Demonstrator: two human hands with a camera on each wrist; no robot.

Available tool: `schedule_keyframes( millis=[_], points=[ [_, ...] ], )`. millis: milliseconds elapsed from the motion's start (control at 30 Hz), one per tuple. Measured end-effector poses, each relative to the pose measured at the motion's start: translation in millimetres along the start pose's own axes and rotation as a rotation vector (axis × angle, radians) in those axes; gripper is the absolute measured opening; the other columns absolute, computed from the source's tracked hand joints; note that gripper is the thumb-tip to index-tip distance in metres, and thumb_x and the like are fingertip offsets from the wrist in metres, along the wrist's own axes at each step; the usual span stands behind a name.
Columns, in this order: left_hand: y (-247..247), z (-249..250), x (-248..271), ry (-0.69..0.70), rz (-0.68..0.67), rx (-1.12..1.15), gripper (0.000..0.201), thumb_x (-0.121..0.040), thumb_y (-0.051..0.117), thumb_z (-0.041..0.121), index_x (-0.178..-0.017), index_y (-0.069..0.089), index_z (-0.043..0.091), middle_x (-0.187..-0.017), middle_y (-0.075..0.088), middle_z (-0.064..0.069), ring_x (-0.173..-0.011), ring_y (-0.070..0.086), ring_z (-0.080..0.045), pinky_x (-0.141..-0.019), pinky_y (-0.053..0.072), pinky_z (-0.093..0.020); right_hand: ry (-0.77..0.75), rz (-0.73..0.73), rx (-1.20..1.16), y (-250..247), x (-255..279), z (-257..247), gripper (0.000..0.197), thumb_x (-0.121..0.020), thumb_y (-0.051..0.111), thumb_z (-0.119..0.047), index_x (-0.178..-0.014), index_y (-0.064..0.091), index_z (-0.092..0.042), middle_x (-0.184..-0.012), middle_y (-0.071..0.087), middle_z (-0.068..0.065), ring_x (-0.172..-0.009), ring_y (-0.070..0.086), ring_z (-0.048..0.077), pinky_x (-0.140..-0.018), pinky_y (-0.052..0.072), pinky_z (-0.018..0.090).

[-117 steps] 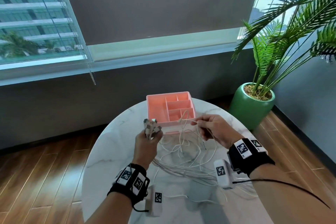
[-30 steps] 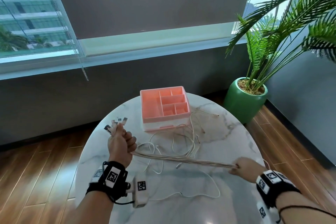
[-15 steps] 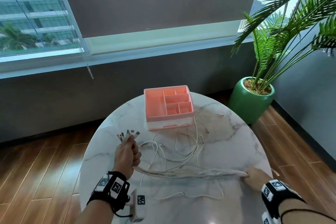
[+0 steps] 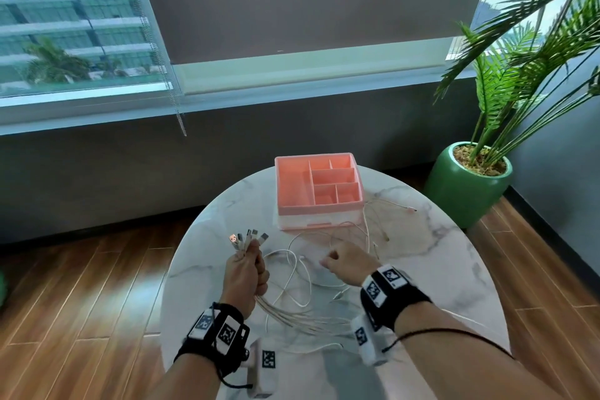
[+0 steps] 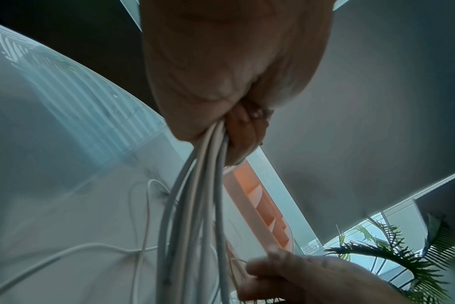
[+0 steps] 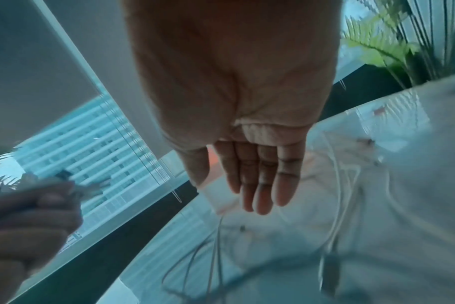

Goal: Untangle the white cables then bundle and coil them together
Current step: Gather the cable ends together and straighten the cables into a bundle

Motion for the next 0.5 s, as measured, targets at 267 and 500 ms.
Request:
schedule_keyframes(
  millis=[267, 500],
  points=[
    [3.3, -3.2, 3.8, 0.001, -0.065, -0.030, 0.035, -0.103, 0.050, 0.034, -0.072, 0.046, 0.018, -0.053, 0.027, 0.005, -0.040, 0.020, -0.008, -0.043, 0.013, -0.017, 0.242, 0.065, -0.971, 54.3, -17.8, 3.2, 0.024, -0.099, 0.045, -0.007, -0.092, 0.068, -0.001, -0.053, 0.049, 0.001, -0.041, 0.045, 0.015, -0.050, 0.039, 0.024],
    [15.6, 1.3, -3.3, 0.032, -0.034, 0.067, 0.034, -0.097, 0.060, 0.038, -0.070, 0.046, 0.022, -0.054, 0.031, 0.006, -0.042, 0.024, -0.008, -0.039, 0.020, -0.018, -0.123, 0.096, -1.166, -9.0, 15.6, -65.7, 0.016, -0.100, 0.047, -0.002, -0.104, 0.063, -0.004, -0.063, 0.050, 0.005, -0.049, 0.044, 0.015, -0.046, 0.033, 0.026]
  ],
)
Point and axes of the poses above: each hand's wrist, its own x-axis away from the middle knuckle, its own y-axis out of the palm, z = x × y, the point moved 10 cm from there along -x, towards the middle knuckle
